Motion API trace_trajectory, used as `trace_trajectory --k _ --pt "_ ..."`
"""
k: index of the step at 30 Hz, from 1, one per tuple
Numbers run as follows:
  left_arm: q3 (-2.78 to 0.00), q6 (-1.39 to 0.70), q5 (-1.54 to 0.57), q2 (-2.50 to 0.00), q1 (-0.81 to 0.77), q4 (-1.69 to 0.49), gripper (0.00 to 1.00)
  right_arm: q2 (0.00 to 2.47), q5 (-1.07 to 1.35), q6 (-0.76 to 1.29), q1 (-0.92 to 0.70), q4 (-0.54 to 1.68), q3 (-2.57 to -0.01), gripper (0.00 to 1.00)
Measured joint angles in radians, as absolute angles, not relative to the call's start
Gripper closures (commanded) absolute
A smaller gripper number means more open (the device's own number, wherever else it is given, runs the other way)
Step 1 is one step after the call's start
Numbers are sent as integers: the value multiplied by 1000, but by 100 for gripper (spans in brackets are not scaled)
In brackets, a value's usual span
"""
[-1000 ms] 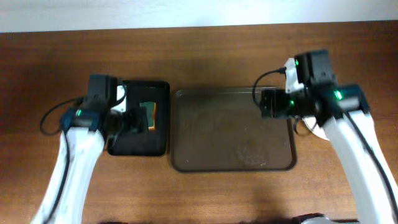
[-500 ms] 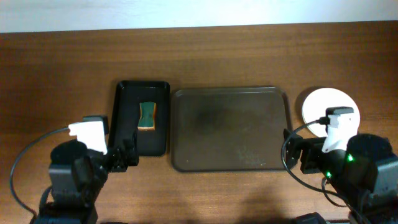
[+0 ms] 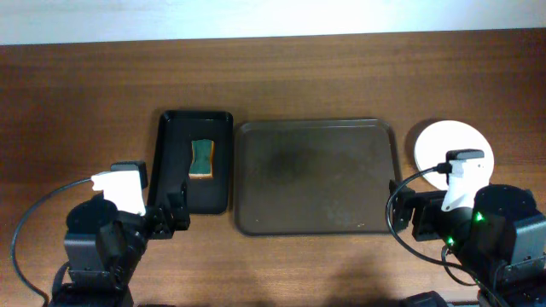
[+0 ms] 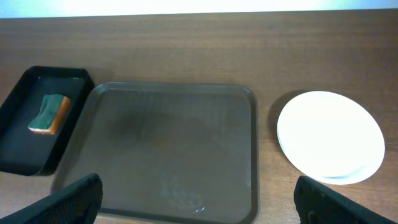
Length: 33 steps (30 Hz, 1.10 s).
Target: Clean dirty plates on tray and stack at the side
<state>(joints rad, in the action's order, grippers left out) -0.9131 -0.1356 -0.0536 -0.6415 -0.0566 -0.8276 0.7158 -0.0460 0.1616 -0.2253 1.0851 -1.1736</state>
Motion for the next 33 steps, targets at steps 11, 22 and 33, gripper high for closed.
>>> trace_trajectory --k 11,22,33 --pt "-912 -136 -54 -641 -57 -829 1 419 -49 153 -147 856 -981 1" --pt "-910 -136 -54 -641 -57 -829 1 78 -44 154 -134 282 -418 1" --pt "-909 -136 -54 -641 -57 -829 1 15 -37 153 -91 -120 -107 1"
